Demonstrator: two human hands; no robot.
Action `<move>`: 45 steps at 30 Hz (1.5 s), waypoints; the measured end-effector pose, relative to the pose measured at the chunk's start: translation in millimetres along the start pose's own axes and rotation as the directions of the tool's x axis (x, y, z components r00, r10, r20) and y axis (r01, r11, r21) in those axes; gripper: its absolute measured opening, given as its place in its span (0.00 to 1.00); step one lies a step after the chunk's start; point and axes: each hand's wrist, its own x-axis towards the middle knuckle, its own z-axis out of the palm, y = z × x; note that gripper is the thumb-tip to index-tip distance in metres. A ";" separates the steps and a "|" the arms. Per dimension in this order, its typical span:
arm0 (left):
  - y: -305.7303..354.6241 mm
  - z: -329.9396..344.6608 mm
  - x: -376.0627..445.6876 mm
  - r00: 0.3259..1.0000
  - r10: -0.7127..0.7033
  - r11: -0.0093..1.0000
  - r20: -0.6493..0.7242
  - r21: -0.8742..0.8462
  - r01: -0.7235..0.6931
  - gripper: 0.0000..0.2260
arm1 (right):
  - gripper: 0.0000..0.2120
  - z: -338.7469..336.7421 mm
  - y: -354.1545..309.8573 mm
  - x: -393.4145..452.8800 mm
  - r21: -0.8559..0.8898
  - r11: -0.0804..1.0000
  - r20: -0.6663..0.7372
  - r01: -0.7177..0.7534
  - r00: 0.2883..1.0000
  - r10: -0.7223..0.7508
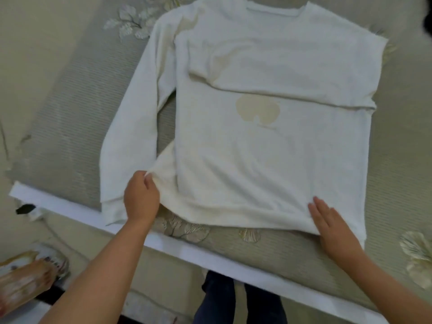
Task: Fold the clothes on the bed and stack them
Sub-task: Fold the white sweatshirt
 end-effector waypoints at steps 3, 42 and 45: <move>-37.4 -38.9 -30.1 0.976 -0.204 0.978 -0.078 0.022 0.207 0.12 | 0.36 -17.2 -6.5 -11.1 -0.153 0.987 0.176 -0.057 0.981 0.084; -131.3 -179.3 243.5 0.920 -0.359 0.911 -0.157 -0.273 0.309 0.12 | 0.26 -57.4 -333.6 358.4 0.213 0.960 0.177 0.183 0.959 -0.223; -143.6 -186.4 263.6 0.948 -0.308 0.929 -0.081 -0.242 0.281 0.16 | 0.29 -53.9 -372.8 385.8 0.161 0.971 0.253 0.175 0.944 -0.212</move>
